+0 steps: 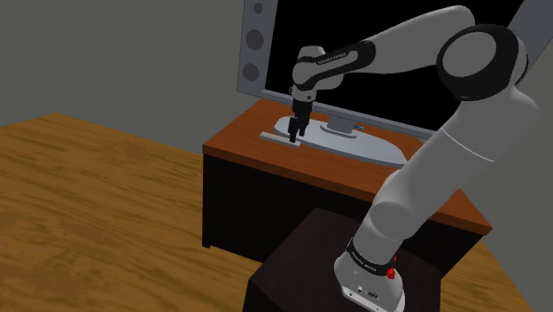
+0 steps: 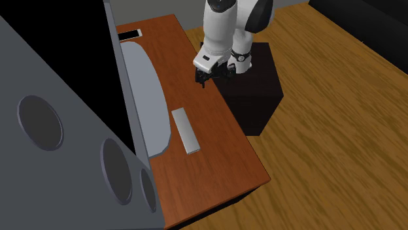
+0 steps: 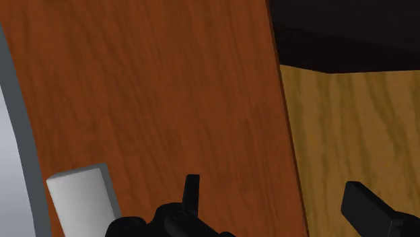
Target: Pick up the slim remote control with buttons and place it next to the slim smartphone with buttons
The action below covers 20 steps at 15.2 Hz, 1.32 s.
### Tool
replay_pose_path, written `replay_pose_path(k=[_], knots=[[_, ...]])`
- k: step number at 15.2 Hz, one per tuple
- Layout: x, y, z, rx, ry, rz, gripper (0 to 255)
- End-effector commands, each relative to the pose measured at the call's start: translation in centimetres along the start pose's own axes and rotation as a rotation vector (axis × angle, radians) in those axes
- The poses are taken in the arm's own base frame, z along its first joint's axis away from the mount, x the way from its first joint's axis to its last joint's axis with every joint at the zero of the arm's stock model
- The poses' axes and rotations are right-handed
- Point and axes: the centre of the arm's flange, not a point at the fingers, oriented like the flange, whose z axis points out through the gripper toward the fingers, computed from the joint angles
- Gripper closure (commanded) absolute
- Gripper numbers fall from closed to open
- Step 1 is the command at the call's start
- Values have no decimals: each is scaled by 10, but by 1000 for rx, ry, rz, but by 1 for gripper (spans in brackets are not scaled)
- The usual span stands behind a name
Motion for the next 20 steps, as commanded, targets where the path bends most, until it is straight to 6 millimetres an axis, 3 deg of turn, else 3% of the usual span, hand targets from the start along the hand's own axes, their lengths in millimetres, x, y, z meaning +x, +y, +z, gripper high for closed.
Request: replay_pose_path(k=[1, 14, 20], knots=[[13, 18, 9, -6, 13, -13, 0], [117, 132, 54, -39, 92, -90, 0], [121, 134, 81, -40, 93, -91, 0]])
